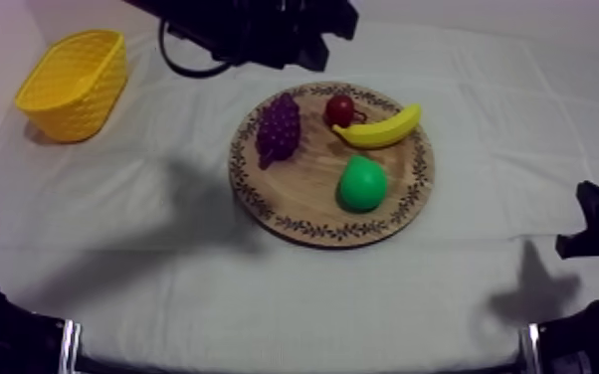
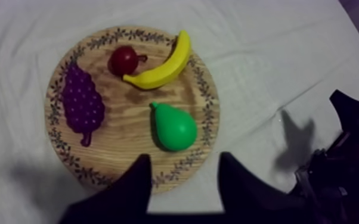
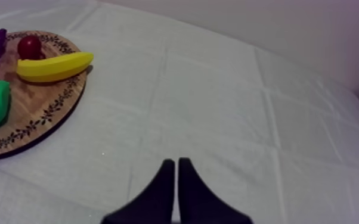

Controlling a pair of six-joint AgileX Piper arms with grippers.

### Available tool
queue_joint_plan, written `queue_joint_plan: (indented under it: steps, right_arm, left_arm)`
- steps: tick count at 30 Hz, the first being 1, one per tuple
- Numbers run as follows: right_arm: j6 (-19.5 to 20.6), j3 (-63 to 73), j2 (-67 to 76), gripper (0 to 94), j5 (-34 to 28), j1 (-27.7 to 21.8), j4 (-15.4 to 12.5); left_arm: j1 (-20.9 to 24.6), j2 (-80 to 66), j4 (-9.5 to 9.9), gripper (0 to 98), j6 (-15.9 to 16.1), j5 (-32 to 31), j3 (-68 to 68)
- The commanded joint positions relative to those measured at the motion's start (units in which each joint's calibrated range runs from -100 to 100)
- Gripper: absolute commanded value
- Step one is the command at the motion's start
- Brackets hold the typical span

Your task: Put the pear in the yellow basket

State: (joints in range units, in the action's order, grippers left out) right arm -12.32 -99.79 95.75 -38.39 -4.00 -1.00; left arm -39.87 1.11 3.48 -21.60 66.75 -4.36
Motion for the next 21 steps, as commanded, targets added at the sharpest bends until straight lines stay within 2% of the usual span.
queue_joint_plan:
  steps: [1,4,8,16,21]
  right_arm:
    - [-0.01,0.01,0.01,0.3,0.0,0.01,0.0]
    - [-0.01,0.01,0.01,0.3,0.0,0.01,0.0]
    - [-0.01,0.01,0.01,0.3,0.0,0.01,0.0]
    - [-0.01,0.01,0.01,0.3,0.0,0.01,0.0]
    - [0.0,0.01,0.01,0.3,0.0,0.01,0.0]
  left_arm:
    - [0.2,1.3,-0.71,70.9,0.26,0.22,0.22]
    - [0.4,3.4,-1.5,81.2,0.55,-0.17,0.52]
    - [0.33,6.29,-2.41,86.9,0.42,-0.82,1.1]
    - [-0.18,12.1,-4.98,86.6,0.48,-3.26,2.16]
    - [-0.12,16.75,-5.66,86.0,1.44,-2.19,5.9]
